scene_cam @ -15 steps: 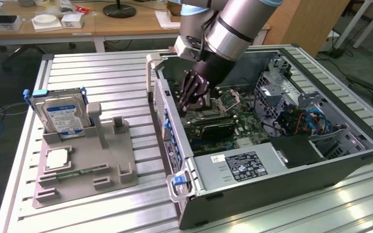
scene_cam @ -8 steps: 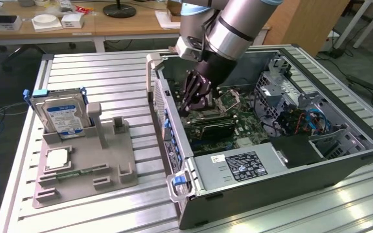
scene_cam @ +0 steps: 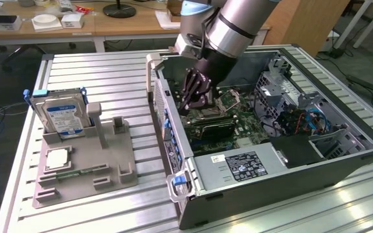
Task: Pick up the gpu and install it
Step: 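Press down on the gpu until it lock into place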
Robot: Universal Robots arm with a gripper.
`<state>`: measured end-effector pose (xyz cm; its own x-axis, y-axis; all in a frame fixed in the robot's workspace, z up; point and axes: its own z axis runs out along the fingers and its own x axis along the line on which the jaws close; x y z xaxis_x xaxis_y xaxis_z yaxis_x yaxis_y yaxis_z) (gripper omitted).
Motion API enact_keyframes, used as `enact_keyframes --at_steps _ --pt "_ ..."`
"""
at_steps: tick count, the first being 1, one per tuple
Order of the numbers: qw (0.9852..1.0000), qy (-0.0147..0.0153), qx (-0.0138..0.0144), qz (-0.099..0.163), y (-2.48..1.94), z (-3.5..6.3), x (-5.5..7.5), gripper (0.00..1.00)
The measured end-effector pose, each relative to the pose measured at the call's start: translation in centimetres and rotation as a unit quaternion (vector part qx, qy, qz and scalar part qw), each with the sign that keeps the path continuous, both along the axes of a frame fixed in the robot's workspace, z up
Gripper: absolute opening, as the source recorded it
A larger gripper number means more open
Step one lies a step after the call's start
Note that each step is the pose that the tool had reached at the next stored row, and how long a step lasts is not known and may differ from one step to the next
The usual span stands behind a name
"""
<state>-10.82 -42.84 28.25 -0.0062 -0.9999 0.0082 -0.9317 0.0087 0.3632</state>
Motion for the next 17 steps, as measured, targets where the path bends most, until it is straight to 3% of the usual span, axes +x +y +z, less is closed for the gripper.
enact_keyframes --at_steps 12,17 --pt "1.0000 0.0003 -0.0001 0.003 -0.37 -0.10 -0.40 0.10" --pt "1.0000 0.0003 0.0000 0.007 -0.86 -0.11 -0.41 0.10"
